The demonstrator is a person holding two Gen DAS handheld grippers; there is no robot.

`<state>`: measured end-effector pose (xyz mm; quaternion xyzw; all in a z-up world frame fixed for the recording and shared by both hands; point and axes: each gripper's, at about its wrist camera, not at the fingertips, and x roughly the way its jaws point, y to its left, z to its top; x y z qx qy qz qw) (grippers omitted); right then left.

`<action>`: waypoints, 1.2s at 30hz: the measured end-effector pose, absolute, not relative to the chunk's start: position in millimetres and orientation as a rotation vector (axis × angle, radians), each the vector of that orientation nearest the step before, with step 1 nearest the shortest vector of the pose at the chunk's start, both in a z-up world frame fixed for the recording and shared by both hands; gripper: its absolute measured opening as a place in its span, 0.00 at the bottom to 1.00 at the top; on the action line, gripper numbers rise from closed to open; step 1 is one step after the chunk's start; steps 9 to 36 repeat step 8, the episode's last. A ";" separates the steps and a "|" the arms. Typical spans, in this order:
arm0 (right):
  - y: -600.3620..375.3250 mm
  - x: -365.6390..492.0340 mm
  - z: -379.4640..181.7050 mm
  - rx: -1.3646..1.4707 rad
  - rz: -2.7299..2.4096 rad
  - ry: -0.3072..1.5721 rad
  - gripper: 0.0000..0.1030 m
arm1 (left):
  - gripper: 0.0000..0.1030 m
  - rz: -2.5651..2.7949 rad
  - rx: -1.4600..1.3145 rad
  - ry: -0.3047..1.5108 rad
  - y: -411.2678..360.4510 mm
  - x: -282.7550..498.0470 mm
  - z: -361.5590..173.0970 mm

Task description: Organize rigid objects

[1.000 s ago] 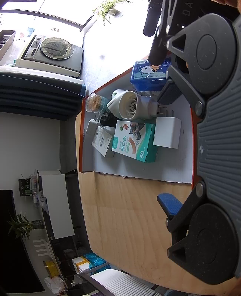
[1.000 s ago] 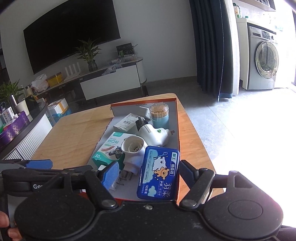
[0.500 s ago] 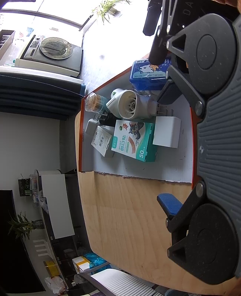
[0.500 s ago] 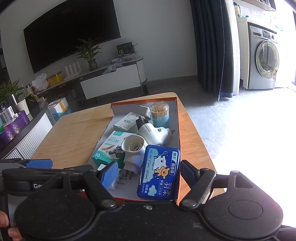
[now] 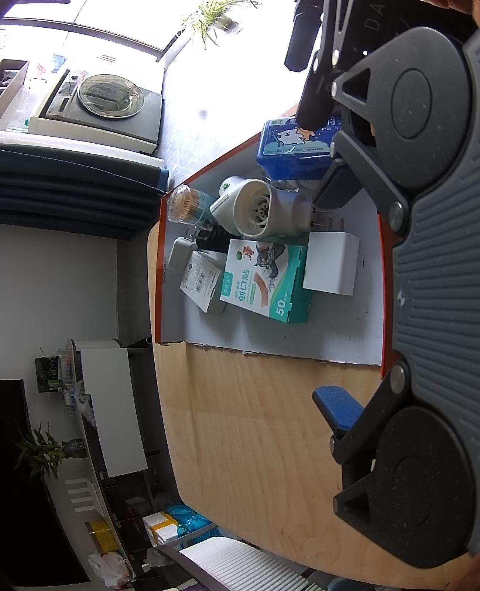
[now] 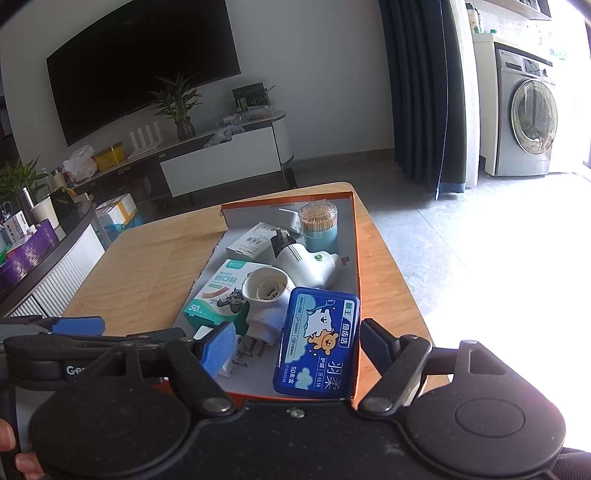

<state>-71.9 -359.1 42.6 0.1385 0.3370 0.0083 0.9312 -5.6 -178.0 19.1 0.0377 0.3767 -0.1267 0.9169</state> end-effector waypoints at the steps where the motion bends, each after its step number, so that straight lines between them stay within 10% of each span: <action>1: -358.8 -72.1 42.2 0.283 0.016 0.690 0.85 | 1.00 -0.261 0.078 0.774 -178.0 -5.7 18.8; 36: -356.8 -72.9 38.9 0.283 0.018 0.691 0.86 | 1.00 -0.261 0.079 0.766 -177.7 -6.0 18.5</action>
